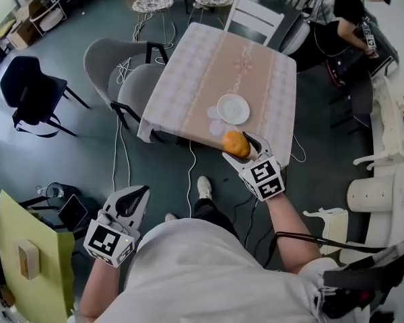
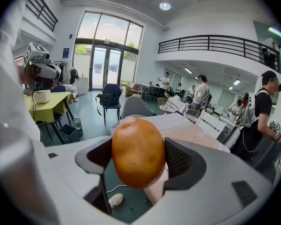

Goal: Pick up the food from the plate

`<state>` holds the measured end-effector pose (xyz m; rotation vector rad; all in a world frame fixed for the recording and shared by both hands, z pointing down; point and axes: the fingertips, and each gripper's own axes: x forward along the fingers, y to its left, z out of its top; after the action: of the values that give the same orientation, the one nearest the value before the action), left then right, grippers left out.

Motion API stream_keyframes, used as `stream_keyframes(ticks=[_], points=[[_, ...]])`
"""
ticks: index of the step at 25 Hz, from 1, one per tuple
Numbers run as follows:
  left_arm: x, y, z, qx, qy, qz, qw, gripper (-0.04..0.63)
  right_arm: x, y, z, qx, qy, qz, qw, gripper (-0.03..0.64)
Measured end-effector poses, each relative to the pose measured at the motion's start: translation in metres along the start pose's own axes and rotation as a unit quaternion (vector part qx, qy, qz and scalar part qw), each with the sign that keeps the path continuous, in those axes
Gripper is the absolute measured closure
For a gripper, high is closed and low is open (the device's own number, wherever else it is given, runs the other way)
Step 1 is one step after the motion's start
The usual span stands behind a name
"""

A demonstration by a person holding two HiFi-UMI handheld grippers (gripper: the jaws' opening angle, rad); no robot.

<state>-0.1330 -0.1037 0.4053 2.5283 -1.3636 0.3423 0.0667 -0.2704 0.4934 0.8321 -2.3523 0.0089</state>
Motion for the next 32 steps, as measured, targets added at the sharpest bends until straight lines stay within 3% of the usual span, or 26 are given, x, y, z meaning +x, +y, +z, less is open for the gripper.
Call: stream_keyframes(ticks=[14,32], points=[[-0.041,-0.027,-0.030,0.003,0.000,-0.037,0.9993,0.587,-0.079,0.093,0.045,-0.005,-0.049,-0.010,0.999,0.265],[-0.053,-0.014,-0.046,0.001,0.012,-0.041,0.9991,0.586,-0.085,0.149,0.060,-0.024,-0.063,0.023,0.997,0.265]])
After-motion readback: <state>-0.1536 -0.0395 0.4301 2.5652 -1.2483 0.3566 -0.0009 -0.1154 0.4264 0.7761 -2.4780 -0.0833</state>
